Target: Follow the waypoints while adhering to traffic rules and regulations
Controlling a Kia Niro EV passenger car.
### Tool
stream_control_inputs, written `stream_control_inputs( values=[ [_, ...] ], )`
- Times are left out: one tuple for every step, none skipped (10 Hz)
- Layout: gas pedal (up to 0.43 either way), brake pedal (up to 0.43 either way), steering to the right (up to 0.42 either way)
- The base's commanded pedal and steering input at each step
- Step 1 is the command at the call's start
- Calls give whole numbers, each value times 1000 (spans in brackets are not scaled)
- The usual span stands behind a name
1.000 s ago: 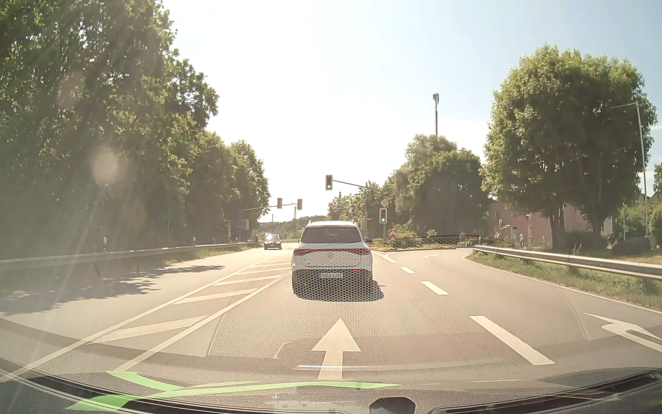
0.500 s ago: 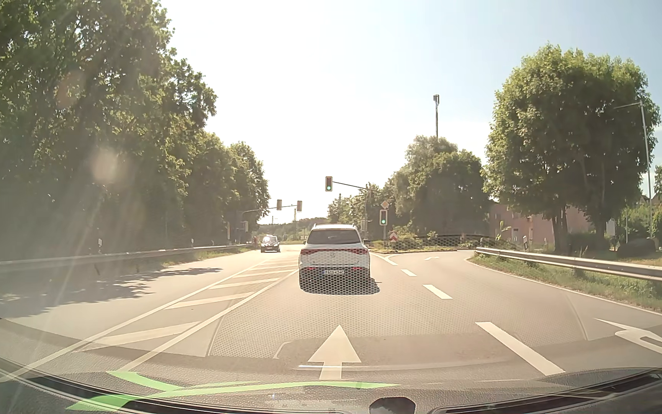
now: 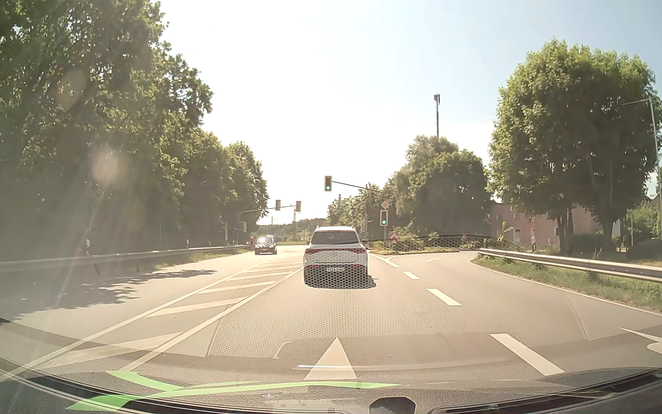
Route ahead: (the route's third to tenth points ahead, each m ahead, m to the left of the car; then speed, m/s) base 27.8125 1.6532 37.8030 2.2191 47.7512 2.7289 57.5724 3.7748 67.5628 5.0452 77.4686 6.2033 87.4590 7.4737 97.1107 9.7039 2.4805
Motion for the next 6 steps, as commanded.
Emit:
stream_control_inputs(
  values=[
    [531, 0, 0],
    [531, 0, 0],
    [531, 0, 0],
    [520, 0, -1],
    [500, 0, 0],
    [488, 0, -1]
  ],
)
